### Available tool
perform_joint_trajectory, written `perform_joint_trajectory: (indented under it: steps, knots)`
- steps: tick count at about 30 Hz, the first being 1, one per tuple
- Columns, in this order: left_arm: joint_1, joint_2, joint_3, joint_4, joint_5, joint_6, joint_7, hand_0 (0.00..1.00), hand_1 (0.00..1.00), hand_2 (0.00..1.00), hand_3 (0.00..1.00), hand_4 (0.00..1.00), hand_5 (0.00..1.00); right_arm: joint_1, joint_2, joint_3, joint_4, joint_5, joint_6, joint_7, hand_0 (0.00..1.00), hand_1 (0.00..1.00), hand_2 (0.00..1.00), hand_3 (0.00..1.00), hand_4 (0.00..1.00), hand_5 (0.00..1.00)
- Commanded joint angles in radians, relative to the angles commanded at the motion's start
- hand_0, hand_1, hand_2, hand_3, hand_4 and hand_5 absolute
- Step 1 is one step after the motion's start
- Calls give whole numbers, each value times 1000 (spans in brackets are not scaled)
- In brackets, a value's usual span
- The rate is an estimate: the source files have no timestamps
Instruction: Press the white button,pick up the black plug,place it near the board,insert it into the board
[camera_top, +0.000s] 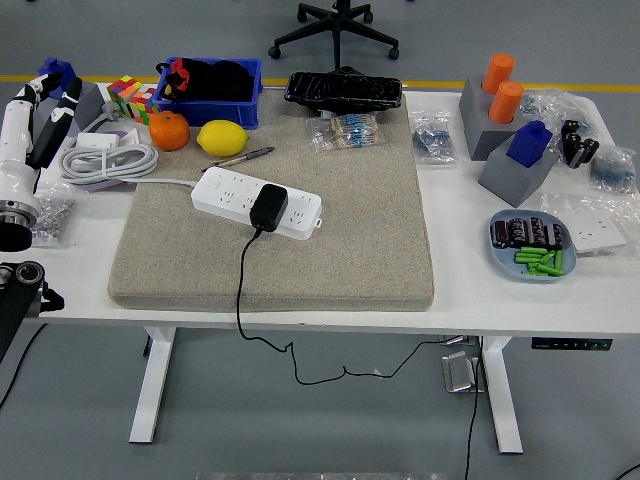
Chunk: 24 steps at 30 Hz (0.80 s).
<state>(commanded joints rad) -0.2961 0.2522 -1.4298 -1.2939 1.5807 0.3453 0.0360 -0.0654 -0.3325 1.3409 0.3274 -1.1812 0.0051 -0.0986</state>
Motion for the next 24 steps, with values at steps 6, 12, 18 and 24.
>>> perform_joint_trajectory:
  steps: [6,12,18,24]
  knots:
    - [0,1,1,-1,0,0,0,998,948,909,873,874,998,-2,1,-2,1,1,0,1,829,715,699,658,786,484]
    - [0,0,1,0,0,0,-1,998,948,909,872,874,998,-2,1,-4,1,2,0,0,829,714,698,657,786,484]
    - [1,-1,1,-1,1,0,-1,998,949,909,871,874,998,-4,1,0,0,0,-1,1,828,714,699,657,785,481]
    - [1,-3,-1,0,1,0,-1,998,949,909,872,874,998,-4,3,2,1,-1,0,0,828,714,699,656,783,479]
